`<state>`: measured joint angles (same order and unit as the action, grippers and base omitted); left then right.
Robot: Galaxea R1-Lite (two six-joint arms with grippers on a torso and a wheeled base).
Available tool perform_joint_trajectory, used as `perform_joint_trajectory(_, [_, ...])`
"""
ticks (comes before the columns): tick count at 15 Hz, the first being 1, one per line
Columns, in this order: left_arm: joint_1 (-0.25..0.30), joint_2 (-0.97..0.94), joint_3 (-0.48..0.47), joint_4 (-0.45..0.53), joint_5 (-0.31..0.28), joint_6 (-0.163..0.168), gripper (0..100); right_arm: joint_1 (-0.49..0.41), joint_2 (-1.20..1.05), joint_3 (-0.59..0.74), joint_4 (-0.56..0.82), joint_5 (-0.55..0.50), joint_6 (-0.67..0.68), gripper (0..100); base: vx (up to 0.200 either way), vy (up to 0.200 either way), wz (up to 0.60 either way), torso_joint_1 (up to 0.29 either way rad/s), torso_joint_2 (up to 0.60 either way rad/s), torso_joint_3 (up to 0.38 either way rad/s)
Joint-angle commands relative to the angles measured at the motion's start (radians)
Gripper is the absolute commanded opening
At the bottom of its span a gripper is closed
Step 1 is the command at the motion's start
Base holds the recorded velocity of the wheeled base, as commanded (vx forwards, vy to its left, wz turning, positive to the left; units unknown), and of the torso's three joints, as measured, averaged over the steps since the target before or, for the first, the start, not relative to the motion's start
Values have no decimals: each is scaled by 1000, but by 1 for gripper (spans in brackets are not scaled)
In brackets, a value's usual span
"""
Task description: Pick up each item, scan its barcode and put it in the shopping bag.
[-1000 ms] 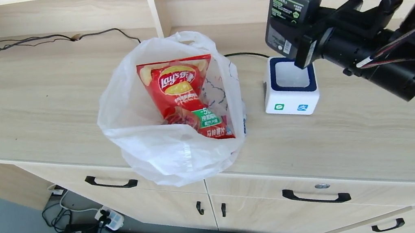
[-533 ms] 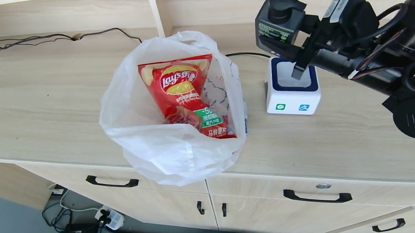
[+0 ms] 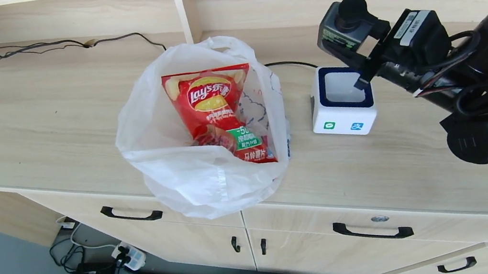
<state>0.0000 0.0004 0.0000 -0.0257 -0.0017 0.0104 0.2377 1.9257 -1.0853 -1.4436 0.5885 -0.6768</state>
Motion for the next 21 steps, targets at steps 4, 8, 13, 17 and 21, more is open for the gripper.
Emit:
perform_joint_trajectory(4, [0,0,0,0,0,0,100,-24,-30,122,-54,-7,-6,0,0,0,0,0,0,0])
perform_joint_trajectory(8, [0,0,0,1,0,0,100,-23,-37,151,-58,-9,-23,0,0,0,0,0,0,0])
perform_joint_trajectory(13, [0,0,0,3,0,2,100,-17,-88,157,-58,-119,17,0,0,0,0,0,0,0])
perform_joint_trajectory(17, [0,0,0,3,0,2,100,111,-128,189,-55,-299,59,0,0,0,150,1,1,1])
perform_joint_trajectory(21, [0,0,0,3,0,0,100,175,-126,214,-55,-397,72,0,0,0,600,1,2,2])
